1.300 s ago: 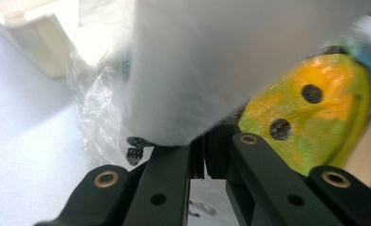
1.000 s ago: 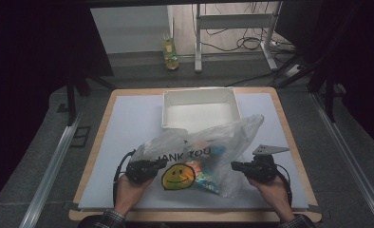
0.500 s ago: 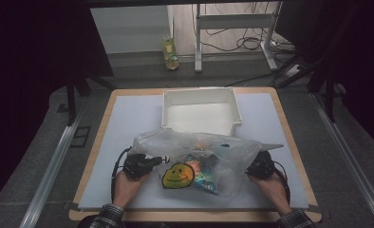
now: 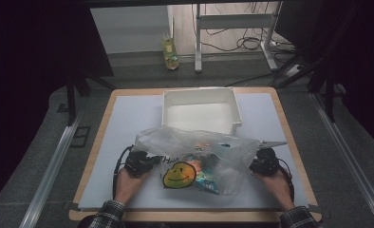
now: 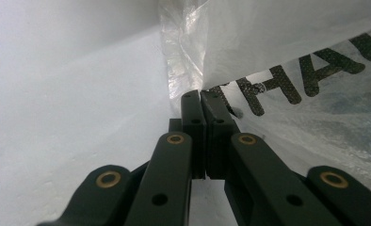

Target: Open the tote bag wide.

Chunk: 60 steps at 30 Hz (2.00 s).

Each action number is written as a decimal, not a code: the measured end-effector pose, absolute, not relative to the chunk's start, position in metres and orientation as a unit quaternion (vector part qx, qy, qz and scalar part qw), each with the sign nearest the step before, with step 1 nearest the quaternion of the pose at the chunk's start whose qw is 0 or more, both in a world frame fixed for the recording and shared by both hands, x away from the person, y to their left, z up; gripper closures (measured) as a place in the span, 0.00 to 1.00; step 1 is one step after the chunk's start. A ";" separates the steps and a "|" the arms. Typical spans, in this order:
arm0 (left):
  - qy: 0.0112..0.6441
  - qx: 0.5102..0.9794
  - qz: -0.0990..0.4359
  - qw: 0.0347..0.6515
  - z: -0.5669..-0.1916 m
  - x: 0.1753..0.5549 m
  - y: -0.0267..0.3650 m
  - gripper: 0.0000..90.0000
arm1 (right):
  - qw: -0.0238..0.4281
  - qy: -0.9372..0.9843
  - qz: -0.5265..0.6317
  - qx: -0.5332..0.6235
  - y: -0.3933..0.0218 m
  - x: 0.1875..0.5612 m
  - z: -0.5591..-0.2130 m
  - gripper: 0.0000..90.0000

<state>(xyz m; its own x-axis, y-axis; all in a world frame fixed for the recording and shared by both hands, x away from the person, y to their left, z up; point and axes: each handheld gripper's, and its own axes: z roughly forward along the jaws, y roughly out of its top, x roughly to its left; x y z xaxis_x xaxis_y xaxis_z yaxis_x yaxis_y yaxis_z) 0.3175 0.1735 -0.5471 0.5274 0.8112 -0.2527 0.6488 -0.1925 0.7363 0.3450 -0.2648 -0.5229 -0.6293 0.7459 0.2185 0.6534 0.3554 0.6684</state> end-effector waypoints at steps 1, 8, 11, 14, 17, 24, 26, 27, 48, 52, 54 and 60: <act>0.465 0.777 0.096 0.413 -0.545 0.317 0.177 0.97 | 0.062 0.821 0.376 0.425 -0.265 0.344 -0.522 0.99; 0.453 0.775 0.083 0.433 -0.524 0.293 0.192 0.95 | 0.048 0.824 0.402 0.397 -0.265 0.313 -0.501 0.99; 0.436 0.783 0.091 0.434 -0.513 0.278 0.197 0.94 | 0.042 0.825 0.405 0.392 -0.265 0.302 -0.498 0.99; 0.424 0.778 0.095 0.453 -0.501 0.265 0.197 0.94 | 0.027 0.823 0.417 0.385 -0.263 0.287 -0.493 0.99; 0.395 0.781 0.104 0.472 -0.482 0.256 0.190 0.93 | 0.019 0.818 0.442 0.367 -0.250 0.275 -0.478 0.99; 0.369 0.788 0.127 0.475 -0.464 0.266 0.175 0.92 | 0.037 0.821 0.463 0.332 -0.225 0.284 -0.458 0.98; 0.372 0.792 0.141 0.463 -0.469 0.282 0.167 0.92 | 0.058 0.821 0.458 0.337 -0.218 0.299 -0.458 0.98; 0.374 0.793 0.148 0.457 -0.473 0.288 0.164 0.93 | 0.059 0.818 0.457 0.344 -0.217 0.303 -0.460 0.98; 0.436 0.816 0.119 0.360 -0.540 0.345 0.152 0.99 | 0.063 0.824 0.365 0.428 -0.229 0.366 -0.522 0.99; 0.455 0.810 0.118 0.350 -0.539 0.339 0.171 0.99 | 0.065 0.824 0.353 0.438 -0.243 0.364 -0.520 0.99; 0.456 0.809 0.112 0.355 -0.538 0.336 0.177 0.98 | 0.053 0.824 0.357 0.436 -0.248 0.361 -0.520 0.99; 0.446 0.801 0.115 0.383 -0.521 0.324 0.197 0.95 | 0.039 0.821 0.379 0.426 -0.265 0.344 -0.502 0.99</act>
<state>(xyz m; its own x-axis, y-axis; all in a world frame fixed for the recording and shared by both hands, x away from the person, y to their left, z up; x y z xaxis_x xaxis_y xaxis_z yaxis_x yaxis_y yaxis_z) 0.3236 0.1968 -0.5207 0.5760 0.8021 -0.1578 0.6266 -0.3092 0.7153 0.3444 -0.2648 -0.5022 -0.6345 0.7283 0.2589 0.6690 0.3497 0.6558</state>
